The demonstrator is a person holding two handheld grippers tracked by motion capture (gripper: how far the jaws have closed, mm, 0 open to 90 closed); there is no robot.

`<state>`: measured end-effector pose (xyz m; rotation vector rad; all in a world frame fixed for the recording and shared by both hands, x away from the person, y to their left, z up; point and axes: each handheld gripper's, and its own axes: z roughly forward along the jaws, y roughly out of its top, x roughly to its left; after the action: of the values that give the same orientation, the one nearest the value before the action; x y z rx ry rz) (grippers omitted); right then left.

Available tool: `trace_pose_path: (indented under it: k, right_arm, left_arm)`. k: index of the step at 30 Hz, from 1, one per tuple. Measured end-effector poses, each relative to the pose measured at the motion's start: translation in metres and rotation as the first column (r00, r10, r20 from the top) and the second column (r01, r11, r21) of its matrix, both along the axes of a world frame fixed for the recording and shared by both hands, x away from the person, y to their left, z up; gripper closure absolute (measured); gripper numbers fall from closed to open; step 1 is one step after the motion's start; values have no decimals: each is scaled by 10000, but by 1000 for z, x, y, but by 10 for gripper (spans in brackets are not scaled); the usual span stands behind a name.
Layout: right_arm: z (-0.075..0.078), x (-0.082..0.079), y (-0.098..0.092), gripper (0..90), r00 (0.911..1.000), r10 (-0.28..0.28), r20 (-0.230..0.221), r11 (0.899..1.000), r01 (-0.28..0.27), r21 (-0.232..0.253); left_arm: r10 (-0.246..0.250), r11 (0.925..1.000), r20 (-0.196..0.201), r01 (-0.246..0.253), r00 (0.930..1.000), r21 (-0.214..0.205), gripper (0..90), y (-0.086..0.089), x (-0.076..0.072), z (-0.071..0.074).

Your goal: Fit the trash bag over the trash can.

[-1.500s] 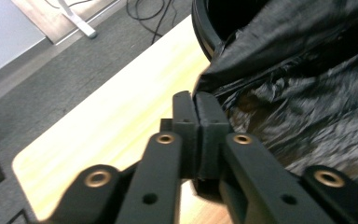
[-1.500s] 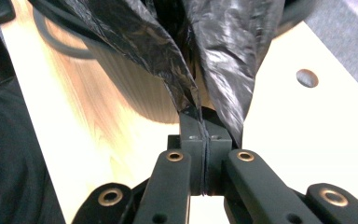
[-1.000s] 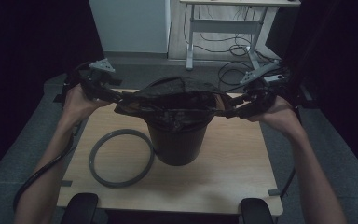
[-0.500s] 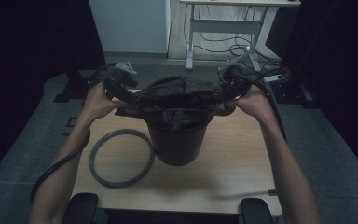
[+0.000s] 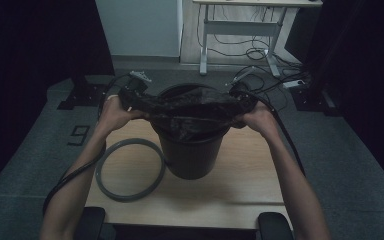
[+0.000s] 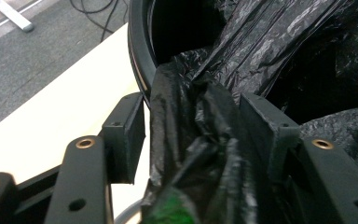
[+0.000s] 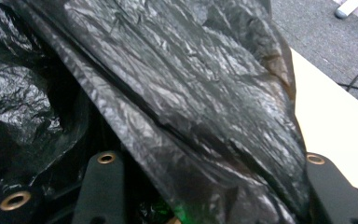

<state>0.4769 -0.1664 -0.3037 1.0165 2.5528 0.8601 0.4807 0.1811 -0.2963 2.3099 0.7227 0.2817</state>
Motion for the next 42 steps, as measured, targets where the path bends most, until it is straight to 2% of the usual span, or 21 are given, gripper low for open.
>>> trace_pose_path:
  k: [4, 6, 8, 10, 13, 16, 17, 18, 20, 23, 26, 29, 31, 35, 40, 42]
  right_arm:
    - [2, -19, -1, 428, 9994, 357, -23, 9989, -357, -305]
    - [6, -24, -2, 302, 9991, 365, 224, 9993, -362, -118]
    - [15, -28, -4, 281, 9985, 299, 461, 9995, -304, 102]
    - [24, -32, -6, 282, 9970, 353, 688, 9990, -370, 242]
    - [36, -37, -10, 375, 9948, 556, 848, 9974, -592, 414]
    - [43, -40, -15, 493, 9940, 715, 829, 9966, -746, 354]
    - [43, -41, -16, 545, 9942, 776, 746, 9965, -797, 252]
    - [42, -42, -17, 606, 9944, 765, 729, 9970, -774, 95]
    - [42, -42, -18, 735, 9927, 802, 899, 9968, -801, -54]
    - [44, -40, -17, 811, 9903, 835, 1106, 9962, -858, 157]
    - [45, -32, -14, 833, 9895, 722, 1254, 9973, -736, 67]
    - [43, -20, -11, 834, 9895, 525, 1345, 9986, -530, 2]
    - [40, -11, -10, 833, 9899, 330, 1379, 9995, -327, -47]
    - [28, 7, -6, 830, 9911, -48, 1331, 9998, 72, -175]
    - [15, 26, -2, 835, 9943, -304, 1020, 9986, 347, -409]
    - [8, 33, 0, 836, 9951, -391, 911, 9967, 453, -671]
  left_arm:
    - [-333, 9992, 62, 332, 9994, 209, 388, -2, -17, 4]
    - [-256, 9990, 429, 240, 9988, 380, 335, -3, -23, 10]
    - [-240, 9989, 729, 209, 9971, 426, 302, -3, -27, 18]
    - [-336, 9991, 837, 313, 9959, 289, 320, -1, -31, 26]
    - [-543, 9983, 912, 519, 9944, 280, 423, 2, -35, 32]
    - [-794, 9953, 701, 752, 9944, 615, 528, 2, -36, 31]
    - [-795, 9943, 831, 731, 9934, 773, 559, 2, -37, 29]
    - [-748, 9941, 969, 665, 9925, 863, 631, 2, -37, 28]
    - [-584, 9960, 1115, 503, 9921, 736, 740, 3, -36, 29]
    - [-212, 9990, 1333, 157, 9908, 425, 863, 5, -31, 32]
    - [271, 9984, 1661, -351, 9857, 453, 886, 4, -24, 36]
    - [731, 9961, 1699, -803, 9827, 363, 888, 4, -13, 36]
    - [946, 9947, 1449, -994, 9849, 261, 888, 5, -3, 33]
    - [1318, 9903, 1043, -1357, 9858, 312, 888, 2, 16, 22]
    - [1454, 9874, 628, -1488, 9874, 539, 889, -4, 34, 6]
    - [1382, 9881, 445, -1408, 9894, 613, 889, -7, 39, 1]
